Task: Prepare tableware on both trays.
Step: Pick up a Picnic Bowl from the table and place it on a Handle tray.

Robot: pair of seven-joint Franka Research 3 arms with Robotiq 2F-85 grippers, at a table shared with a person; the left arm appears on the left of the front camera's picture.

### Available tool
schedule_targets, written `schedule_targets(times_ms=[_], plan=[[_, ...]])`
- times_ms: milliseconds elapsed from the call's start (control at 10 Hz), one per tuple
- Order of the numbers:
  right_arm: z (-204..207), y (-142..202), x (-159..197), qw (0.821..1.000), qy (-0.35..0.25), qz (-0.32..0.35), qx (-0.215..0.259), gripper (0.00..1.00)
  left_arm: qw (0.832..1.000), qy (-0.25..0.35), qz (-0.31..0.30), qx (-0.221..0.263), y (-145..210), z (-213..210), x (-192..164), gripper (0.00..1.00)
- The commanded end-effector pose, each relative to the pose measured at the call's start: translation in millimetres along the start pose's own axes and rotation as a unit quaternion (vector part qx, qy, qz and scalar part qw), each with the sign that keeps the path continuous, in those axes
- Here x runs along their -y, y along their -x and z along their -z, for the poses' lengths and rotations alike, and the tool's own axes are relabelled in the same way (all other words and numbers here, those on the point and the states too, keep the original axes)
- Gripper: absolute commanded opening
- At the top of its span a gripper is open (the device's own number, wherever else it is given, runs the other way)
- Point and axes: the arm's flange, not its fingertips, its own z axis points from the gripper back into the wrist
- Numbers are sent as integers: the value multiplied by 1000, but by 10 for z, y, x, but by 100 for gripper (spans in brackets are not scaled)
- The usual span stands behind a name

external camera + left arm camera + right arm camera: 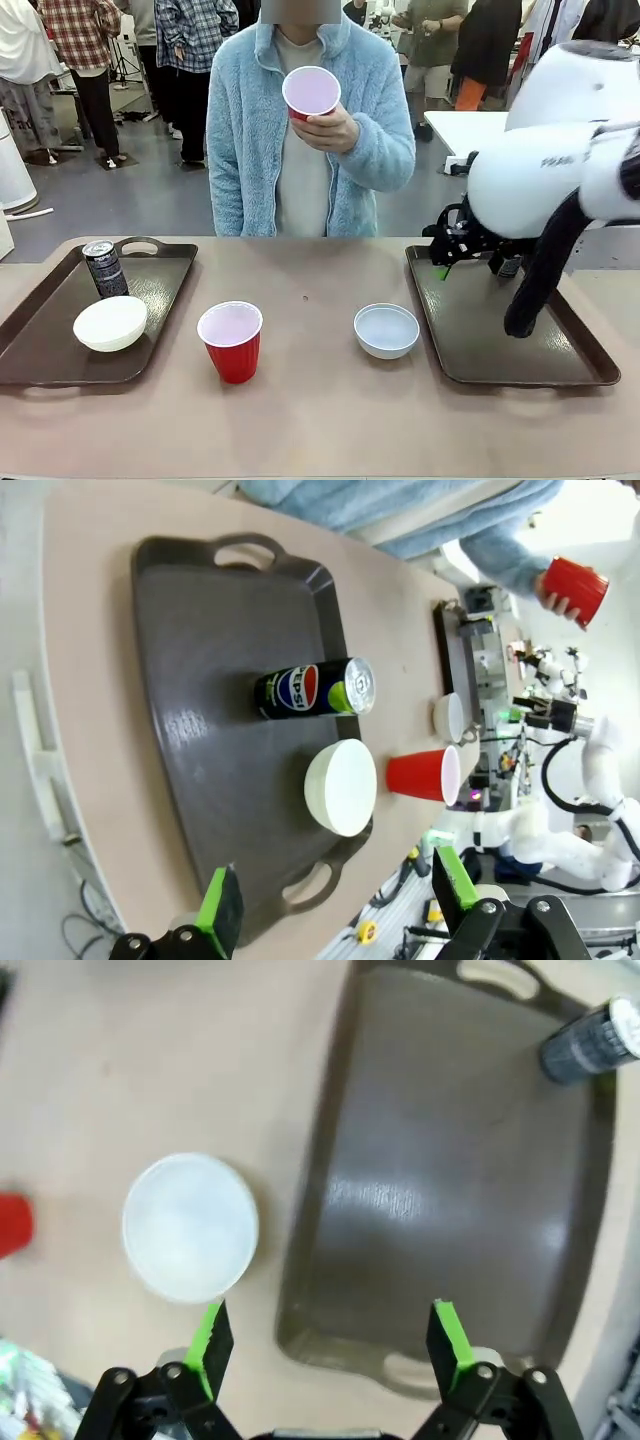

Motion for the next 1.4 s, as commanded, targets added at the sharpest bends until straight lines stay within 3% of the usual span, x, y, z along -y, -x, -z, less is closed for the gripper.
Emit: schedule_targets(times_ms=[0,200,500,700,1100,1200,1300], plan=[[178,-278,-78,999,25,26,-11,100,1000,-9,-7,2,22,-8,40,100],[67,-96,18,1000,10,23,-17,100,1000,-9,-7,2,22,-8,40,100],[-566,805,430,999,-26,19,-10,100,1000,-9,-7,2,22,-8,40,100],[-724,1218,562,998,-52,10,-17,100,1000,-9,-7,2,22,-8,40,100],[-463,1214,538,995,-84,-37,-47,100,1000,-9,-7,2,22,-8,40,100],[-1045,892,548,997,-68,-14,-32,100,1000,-9,-7,2,22,-8,40,100],[-1045,892,548,997,-68,-14,-32,100,1000,-9,-7,2,22,-8,40,100]])
